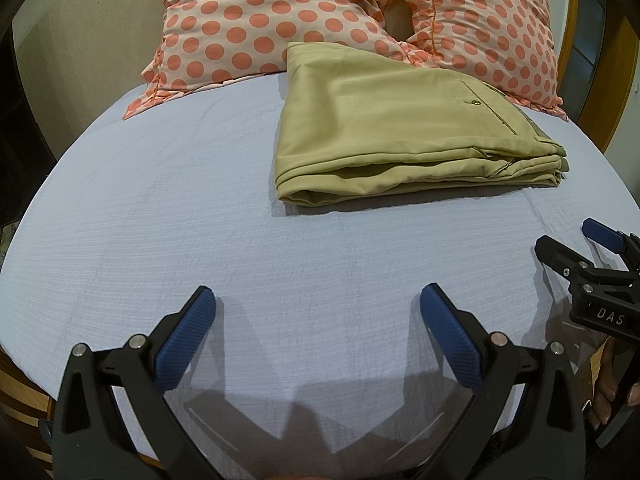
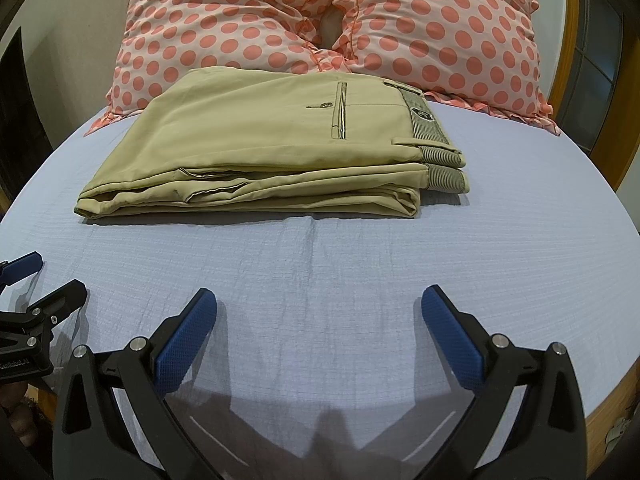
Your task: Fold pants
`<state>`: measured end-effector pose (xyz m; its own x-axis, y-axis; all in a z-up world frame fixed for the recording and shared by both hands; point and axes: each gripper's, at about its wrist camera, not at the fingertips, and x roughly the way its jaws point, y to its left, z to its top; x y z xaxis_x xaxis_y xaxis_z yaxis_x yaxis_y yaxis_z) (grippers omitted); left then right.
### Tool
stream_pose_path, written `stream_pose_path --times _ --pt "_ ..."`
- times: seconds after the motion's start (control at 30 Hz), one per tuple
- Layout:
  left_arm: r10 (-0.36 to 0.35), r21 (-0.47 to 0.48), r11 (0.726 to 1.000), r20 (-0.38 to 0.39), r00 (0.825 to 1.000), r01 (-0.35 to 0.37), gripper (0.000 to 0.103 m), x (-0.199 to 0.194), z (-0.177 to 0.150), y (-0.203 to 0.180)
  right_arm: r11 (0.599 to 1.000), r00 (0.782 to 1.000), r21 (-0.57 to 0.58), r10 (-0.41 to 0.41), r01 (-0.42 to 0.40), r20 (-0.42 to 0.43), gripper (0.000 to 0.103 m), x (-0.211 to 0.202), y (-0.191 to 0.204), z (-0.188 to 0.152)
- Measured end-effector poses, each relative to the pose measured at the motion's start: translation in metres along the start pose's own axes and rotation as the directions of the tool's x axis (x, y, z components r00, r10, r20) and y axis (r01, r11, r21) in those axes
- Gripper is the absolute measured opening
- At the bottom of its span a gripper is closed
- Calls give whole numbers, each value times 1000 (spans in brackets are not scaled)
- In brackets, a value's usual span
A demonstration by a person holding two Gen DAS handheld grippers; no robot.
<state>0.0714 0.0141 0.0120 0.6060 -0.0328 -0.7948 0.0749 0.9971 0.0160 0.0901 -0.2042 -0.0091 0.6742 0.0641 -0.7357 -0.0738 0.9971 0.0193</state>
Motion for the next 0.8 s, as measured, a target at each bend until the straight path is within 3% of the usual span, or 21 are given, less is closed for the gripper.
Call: stream_pose_path --times 0.8 --pt "2 -2 1000 -2 1000 -2 101 1 3 2 1000 1000 1 -1 1 2 102 0 1 0"
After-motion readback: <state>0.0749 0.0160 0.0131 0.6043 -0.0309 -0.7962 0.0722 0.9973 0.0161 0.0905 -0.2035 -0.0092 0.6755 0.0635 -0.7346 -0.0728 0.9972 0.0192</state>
